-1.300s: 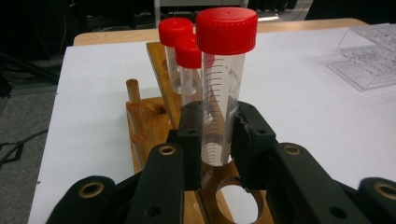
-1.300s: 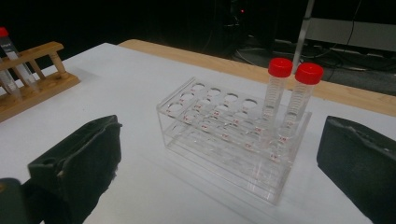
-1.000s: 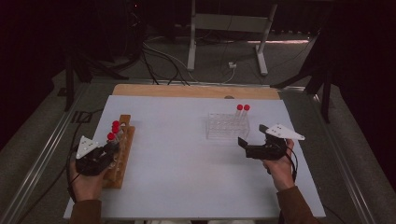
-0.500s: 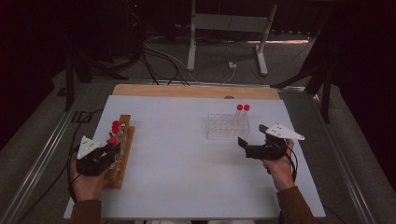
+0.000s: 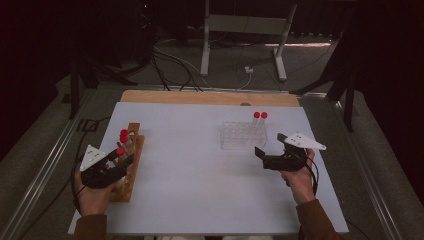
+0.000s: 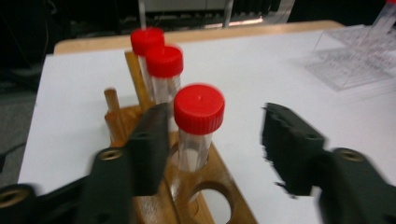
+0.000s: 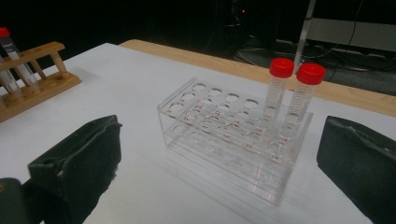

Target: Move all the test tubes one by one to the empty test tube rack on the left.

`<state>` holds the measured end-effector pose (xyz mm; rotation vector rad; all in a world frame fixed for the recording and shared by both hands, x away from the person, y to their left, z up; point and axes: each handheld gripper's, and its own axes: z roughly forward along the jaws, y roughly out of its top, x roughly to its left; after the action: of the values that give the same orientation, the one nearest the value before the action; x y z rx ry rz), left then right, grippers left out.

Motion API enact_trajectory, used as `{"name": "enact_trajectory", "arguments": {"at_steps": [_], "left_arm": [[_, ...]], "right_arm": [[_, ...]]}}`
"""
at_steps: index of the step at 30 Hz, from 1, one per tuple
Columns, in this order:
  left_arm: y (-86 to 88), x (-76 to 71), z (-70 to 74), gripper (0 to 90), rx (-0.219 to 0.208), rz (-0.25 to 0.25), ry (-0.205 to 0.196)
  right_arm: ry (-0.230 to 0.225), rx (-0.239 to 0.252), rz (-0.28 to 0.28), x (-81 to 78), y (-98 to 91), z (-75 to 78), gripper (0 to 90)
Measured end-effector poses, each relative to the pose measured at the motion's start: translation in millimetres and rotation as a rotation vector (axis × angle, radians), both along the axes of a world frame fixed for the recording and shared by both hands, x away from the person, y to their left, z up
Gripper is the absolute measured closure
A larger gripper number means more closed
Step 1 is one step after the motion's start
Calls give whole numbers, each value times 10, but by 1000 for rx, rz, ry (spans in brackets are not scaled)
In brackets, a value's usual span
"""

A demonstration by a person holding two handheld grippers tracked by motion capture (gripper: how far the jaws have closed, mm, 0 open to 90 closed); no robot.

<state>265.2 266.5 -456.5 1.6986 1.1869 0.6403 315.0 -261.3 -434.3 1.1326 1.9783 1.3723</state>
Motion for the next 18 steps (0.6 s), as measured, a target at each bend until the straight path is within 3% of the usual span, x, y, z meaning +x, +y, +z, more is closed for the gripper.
{"name": "enact_trajectory", "arguments": {"at_steps": [3, 7, 15, 18], "left_arm": [[6, -22, 45, 309, -22, -7, -26], [12, -45, 105, 272, -55, -15, -51], [-25, -83, 220, 227, -66, 3, -105], [-69, -95, 275, 171, -64, 11, -127]], "right_arm": [[-2, 2, 0, 2, -5, 1, 0], [-2, 4, -1, 2, -6, 3, 0], [-5, 4, -4, 7, -1, 12, 0], [-7, 4, -5, 11, 1, 25, 0]]}}
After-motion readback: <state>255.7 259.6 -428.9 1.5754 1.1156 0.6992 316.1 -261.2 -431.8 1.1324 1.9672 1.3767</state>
